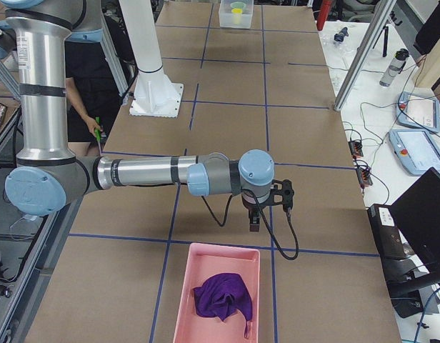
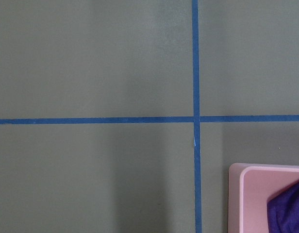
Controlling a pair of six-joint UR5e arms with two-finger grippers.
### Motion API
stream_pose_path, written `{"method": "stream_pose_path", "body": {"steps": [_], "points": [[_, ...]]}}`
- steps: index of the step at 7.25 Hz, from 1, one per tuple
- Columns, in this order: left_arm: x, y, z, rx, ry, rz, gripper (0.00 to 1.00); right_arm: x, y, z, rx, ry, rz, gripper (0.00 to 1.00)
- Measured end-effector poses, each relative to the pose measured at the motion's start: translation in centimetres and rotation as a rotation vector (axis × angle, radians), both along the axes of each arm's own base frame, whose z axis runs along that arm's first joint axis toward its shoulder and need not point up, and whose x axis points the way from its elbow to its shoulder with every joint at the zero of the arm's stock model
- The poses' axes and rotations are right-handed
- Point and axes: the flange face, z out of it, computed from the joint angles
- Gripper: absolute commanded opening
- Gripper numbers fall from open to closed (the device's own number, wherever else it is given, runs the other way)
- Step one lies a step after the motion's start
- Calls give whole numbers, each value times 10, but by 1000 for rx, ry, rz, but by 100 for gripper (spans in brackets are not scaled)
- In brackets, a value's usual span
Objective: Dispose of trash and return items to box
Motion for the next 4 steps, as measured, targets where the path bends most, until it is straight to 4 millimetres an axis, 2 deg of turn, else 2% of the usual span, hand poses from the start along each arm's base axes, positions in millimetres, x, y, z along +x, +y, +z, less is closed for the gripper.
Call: {"method": "stream_pose_path", "body": {"steps": [1,2,4], "points": [[4,-8,-20,79,-16,10,100,0,-1,-2,4,0,0,100],[21,-20,-36,136,-24,48,100,0,-1,-3,8,0,-1,100],[81,-42,-63,141,23,176,100,0,-1,-4,10,1,-1,100]]}}
